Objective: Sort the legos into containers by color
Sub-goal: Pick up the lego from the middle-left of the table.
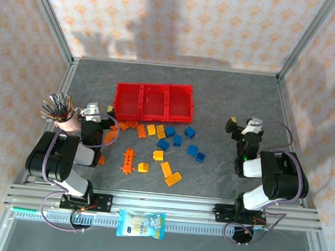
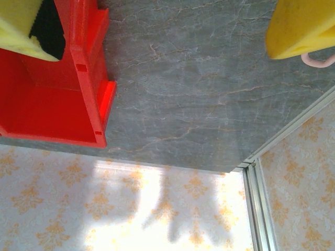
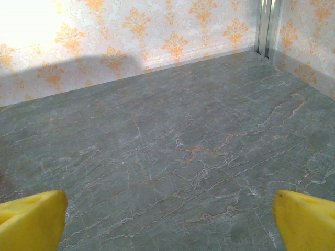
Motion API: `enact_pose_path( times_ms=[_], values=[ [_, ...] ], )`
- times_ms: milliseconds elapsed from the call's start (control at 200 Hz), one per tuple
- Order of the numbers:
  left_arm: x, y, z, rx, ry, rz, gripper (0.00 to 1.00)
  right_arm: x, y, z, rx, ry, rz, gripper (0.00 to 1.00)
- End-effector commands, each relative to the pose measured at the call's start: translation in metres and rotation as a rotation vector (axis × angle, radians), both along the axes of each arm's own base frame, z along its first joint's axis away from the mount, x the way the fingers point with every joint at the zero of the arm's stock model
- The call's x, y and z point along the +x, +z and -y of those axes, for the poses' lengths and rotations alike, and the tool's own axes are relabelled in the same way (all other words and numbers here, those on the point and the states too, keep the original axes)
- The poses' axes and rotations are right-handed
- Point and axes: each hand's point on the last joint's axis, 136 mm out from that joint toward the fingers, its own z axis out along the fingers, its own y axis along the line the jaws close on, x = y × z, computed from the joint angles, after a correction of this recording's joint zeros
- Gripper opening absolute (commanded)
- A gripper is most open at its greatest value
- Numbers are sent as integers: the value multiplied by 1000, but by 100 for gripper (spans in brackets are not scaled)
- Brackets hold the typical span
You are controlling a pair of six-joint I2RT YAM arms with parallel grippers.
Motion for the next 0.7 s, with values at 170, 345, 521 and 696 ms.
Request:
enact_pose_path(
  times_ms=[170, 345, 521, 696],
  values=[
    [5, 12, 2, 8, -14, 41, 99, 4, 13, 1, -14, 2, 45, 100],
    [4, 12, 2, 8, -14, 40, 99, 3, 13, 1, -14, 2, 45, 100],
    [5, 12, 2, 8, -14, 42, 100, 4, 14, 1, -14, 2, 48, 100],
    [0, 16, 0, 3, -3, 56, 99, 3, 14, 1, -14, 3, 49, 100]
  ],
)
